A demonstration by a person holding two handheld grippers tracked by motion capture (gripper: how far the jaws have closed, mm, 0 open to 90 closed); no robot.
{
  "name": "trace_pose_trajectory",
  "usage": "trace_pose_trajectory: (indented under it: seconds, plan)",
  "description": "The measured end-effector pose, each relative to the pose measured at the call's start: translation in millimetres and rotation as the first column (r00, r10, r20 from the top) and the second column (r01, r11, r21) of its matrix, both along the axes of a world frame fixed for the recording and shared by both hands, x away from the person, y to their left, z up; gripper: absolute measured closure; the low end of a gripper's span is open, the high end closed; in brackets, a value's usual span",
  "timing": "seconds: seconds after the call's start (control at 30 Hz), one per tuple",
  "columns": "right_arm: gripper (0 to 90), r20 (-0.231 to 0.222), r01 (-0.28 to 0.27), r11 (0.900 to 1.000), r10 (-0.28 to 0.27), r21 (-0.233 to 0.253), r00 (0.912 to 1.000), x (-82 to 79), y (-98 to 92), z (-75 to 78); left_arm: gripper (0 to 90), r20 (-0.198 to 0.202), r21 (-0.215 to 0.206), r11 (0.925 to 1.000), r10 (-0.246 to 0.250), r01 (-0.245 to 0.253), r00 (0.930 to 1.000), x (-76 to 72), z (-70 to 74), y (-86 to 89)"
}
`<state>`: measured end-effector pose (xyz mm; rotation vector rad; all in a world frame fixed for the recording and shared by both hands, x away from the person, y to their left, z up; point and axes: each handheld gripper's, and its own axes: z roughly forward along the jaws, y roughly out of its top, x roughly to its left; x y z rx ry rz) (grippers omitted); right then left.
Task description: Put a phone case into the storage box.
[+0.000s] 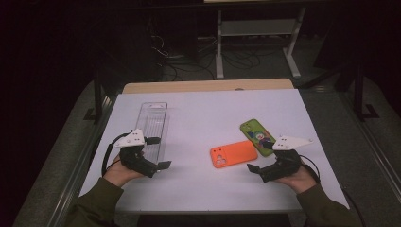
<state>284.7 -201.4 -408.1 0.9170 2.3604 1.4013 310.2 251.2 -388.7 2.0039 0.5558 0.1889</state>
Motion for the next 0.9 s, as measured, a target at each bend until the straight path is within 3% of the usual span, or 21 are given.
trace_pose_trajectory:
  seconds: [0.23, 0.37, 0.9]
  plan:
    - [0.0, -0.007, -0.002, 1.0, 0.002, -0.004, 1.0, 1.1, 0.3, -0.8, 0.0, -0.008, 0.006, 1.0, 0.002, -0.002, 1.0, 0.3, 0.0, -1.9]
    - [0.0, -0.019, 0.0, 1.0, -0.001, -0.016, 0.9998, 1.4, 0.7, -1.7, 0.0, -0.007, 0.033, 0.9993, -0.016, 0.016, 0.9999, 2.2, 1.4, -7.0]
    - [0.0, -0.03, 0.01, 1.0, -0.011, -0.029, 0.9995, 2.2, -0.5, -2.7, 0.0, -0.036, 0.054, 0.9967, -0.058, 0.06, 0.9977, 8.0, 7.4, -29.3]
